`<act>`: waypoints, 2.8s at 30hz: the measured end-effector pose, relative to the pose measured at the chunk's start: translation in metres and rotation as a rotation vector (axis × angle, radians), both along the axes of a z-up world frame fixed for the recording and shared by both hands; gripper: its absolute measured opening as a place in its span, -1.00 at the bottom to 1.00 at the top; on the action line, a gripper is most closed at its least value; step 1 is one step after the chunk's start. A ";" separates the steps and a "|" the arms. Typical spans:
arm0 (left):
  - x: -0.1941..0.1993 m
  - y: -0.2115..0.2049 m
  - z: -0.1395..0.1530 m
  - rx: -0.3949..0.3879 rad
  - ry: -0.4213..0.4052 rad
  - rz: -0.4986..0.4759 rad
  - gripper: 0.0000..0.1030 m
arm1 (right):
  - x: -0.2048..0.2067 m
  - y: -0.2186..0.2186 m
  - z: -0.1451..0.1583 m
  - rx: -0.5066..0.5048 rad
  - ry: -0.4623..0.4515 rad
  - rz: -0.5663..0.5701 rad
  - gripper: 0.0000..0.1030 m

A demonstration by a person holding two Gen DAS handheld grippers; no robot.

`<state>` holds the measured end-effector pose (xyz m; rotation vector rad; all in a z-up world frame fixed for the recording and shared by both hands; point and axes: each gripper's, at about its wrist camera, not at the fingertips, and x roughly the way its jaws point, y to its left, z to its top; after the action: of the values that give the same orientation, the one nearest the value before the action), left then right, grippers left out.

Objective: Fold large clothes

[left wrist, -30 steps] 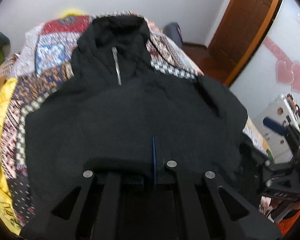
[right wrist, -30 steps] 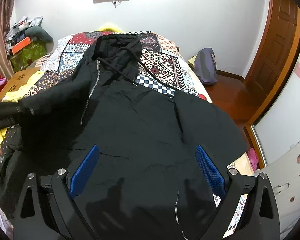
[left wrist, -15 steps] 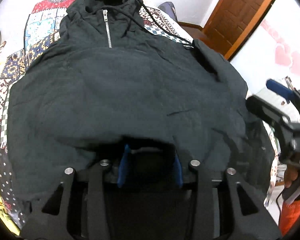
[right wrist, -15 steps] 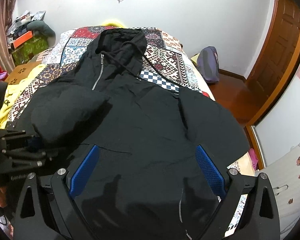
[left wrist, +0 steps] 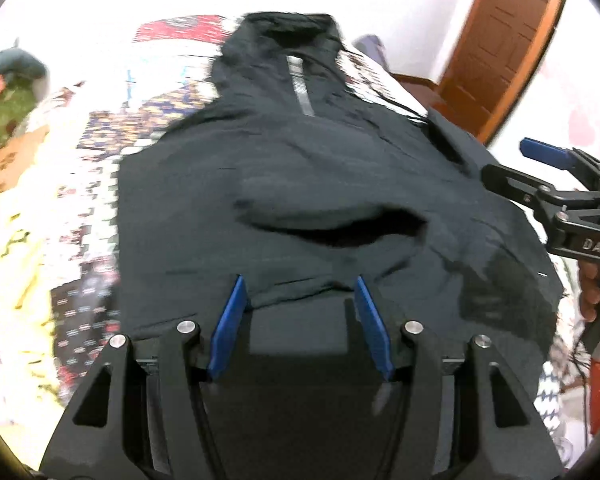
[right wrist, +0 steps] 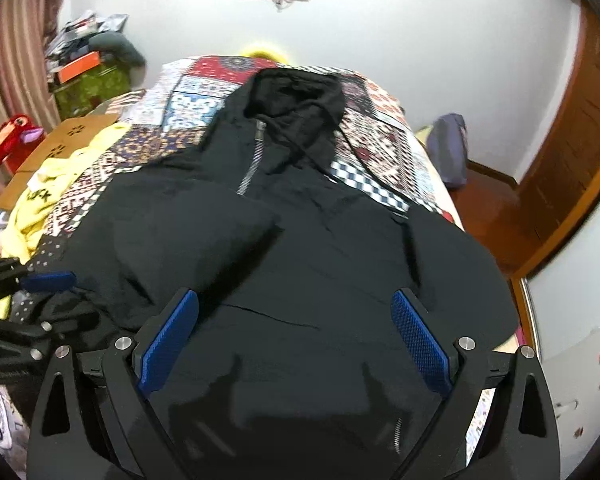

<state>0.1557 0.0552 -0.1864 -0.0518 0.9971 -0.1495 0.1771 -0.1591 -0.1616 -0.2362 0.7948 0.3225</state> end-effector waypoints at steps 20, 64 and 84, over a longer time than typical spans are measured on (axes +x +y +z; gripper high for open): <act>-0.046 0.099 -0.029 -0.012 0.041 0.246 0.11 | 0.016 0.146 -0.057 -0.150 0.200 0.353 0.63; 0.004 0.099 -0.067 -0.001 0.135 0.373 0.18 | 0.084 -0.022 -0.001 0.201 0.089 0.005 -0.73; -0.022 0.070 -0.042 0.059 0.101 0.243 0.18 | 0.060 -0.078 -0.086 0.178 0.364 -0.069 -0.67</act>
<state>0.1332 0.1252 -0.2284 -0.1272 1.0873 0.1064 0.2372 -0.2371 -0.2473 0.0200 1.1242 0.3739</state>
